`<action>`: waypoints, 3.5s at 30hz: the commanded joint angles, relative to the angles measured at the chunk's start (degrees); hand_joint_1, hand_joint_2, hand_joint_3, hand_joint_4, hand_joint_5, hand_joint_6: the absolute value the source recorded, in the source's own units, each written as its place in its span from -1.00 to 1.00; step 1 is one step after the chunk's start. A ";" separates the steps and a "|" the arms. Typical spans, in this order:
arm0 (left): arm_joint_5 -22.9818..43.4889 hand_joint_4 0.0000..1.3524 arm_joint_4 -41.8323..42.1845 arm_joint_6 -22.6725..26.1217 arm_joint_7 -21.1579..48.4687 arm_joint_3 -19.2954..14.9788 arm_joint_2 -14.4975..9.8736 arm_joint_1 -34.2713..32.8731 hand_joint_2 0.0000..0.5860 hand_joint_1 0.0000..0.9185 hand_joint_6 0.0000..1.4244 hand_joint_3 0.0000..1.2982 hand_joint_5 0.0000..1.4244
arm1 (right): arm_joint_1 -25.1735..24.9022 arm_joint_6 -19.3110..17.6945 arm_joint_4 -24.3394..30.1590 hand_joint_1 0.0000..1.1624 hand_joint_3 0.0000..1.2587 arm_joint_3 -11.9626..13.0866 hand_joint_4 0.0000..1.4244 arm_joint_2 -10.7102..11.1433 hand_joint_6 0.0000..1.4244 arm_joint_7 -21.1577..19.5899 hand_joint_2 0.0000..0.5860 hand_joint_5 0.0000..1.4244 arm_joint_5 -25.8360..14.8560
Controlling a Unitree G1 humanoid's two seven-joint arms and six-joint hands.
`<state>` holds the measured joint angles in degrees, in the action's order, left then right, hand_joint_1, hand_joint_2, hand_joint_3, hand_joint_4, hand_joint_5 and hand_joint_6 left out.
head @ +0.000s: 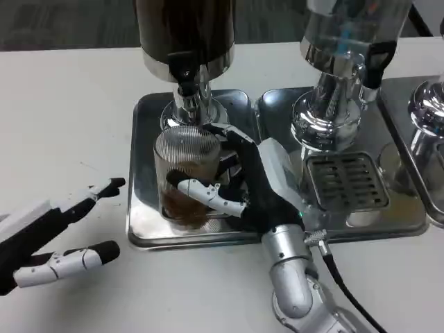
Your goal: Grasp the cup under the faucet to collect the drink, then remove the cup.
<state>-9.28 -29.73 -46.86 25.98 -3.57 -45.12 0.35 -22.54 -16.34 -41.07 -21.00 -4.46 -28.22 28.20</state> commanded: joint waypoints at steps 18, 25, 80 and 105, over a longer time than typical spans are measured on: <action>0.27 -1.00 -1.17 -0.58 0.62 0.83 -0.49 -1.31 -0.46 -1.00 -0.99 -0.98 -1.00 | 1.09 -2.65 3.14 0.21 -0.16 0.61 -0.01 0.61 0.53 -5.91 -0.18 0.14 2.38; 0.28 -1.00 -1.55 -0.74 0.68 1.18 -0.29 -1.86 -0.46 -1.00 -0.99 -0.98 -1.00 | 1.80 -2.03 5.47 0.22 -0.14 0.99 0.01 2.16 0.54 -7.06 -0.18 0.14 3.74; 0.27 -1.00 0.94 -2.79 0.60 7.05 2.93 -8.04 -0.48 -1.00 -0.99 -0.98 -1.00 | 23.50 9.61 44.85 0.26 -0.08 6.88 0.03 9.54 0.65 2.14 -0.23 0.22 6.64; 7.50 -1.00 14.76 -0.65 4.29 2.73 -0.11 1.83 -0.48 -1.00 -0.99 -0.99 -1.00 | 36.12 8.09 62.22 0.26 -0.06 6.41 0.06 10.27 0.69 12.46 -0.23 0.25 5.71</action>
<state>-2.53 -15.96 -48.04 29.30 -0.04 -44.27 1.12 13.10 -5.97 18.17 -14.57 5.84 -15.68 34.45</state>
